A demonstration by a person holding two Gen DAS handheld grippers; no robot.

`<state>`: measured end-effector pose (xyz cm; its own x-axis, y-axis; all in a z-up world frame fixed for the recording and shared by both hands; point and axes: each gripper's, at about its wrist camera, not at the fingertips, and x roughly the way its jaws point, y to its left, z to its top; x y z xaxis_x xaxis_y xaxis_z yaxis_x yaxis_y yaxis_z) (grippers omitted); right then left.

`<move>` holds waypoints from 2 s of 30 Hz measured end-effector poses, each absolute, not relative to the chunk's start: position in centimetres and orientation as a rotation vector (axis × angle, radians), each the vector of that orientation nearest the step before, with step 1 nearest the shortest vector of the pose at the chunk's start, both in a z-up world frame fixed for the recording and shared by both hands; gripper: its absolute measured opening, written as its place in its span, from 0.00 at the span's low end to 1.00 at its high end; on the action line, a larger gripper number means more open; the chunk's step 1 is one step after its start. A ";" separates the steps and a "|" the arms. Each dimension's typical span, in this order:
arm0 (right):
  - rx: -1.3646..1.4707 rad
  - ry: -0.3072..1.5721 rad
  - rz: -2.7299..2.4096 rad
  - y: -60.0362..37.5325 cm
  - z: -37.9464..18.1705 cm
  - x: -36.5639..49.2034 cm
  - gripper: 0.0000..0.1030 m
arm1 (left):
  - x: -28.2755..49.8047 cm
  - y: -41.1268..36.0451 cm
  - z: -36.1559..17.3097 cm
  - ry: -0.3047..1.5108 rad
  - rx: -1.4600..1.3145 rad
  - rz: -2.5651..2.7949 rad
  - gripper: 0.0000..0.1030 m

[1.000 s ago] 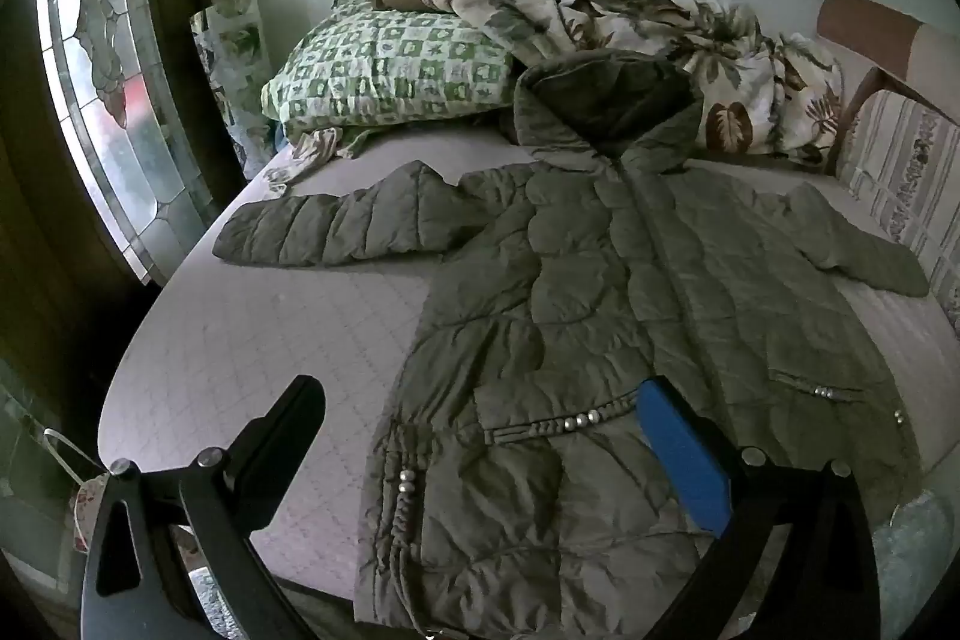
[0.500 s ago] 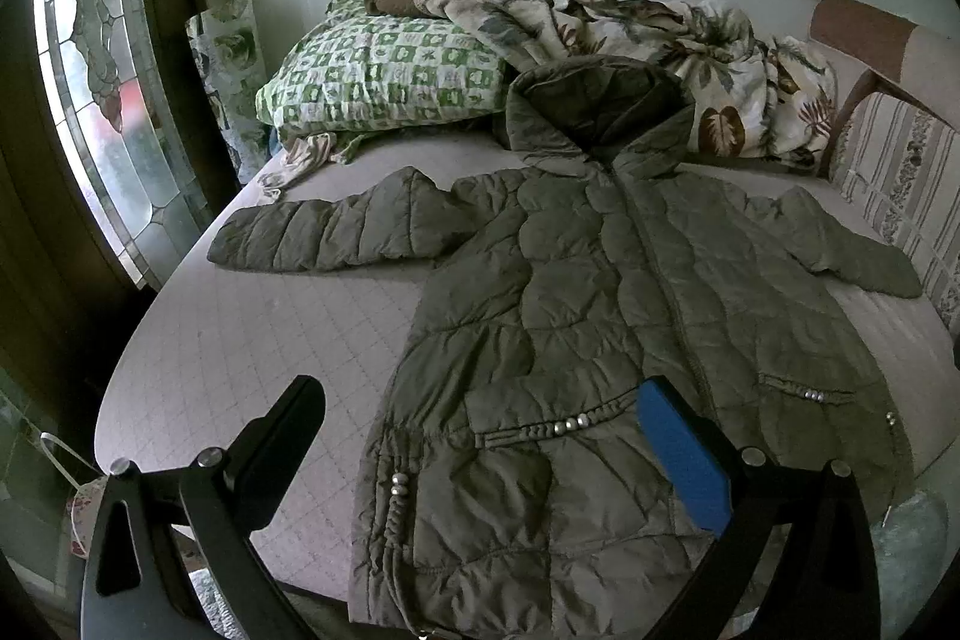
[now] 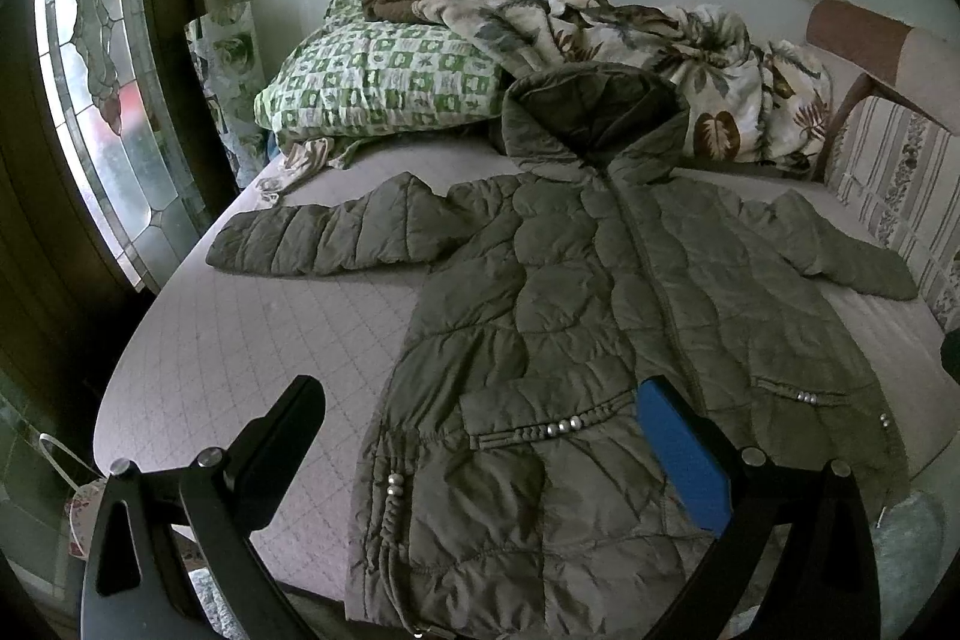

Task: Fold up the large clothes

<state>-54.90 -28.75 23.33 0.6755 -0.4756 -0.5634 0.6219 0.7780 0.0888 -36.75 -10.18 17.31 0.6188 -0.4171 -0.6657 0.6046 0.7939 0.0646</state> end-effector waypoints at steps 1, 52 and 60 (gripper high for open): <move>0.284 0.550 -0.627 -28.8 23.3 -54.9 1.00 | -36.8 -10.2 17.3 0.682 0.297 -0.598 1.00; 0.294 0.698 -0.641 -27.6 21.9 -53.4 1.00 | -32.2 -5.8 15.0 0.713 0.315 -0.537 1.00; 0.258 0.753 -0.572 -27.7 21.3 -47.1 1.00 | -24.9 -2.4 13.1 0.832 0.225 -0.476 1.00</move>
<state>-47.14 -27.71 21.31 0.5877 -0.3946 -0.7063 0.5741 0.8185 0.0204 -24.86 -2.39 13.05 0.5766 -0.3165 -0.7532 0.4890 0.8722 0.0078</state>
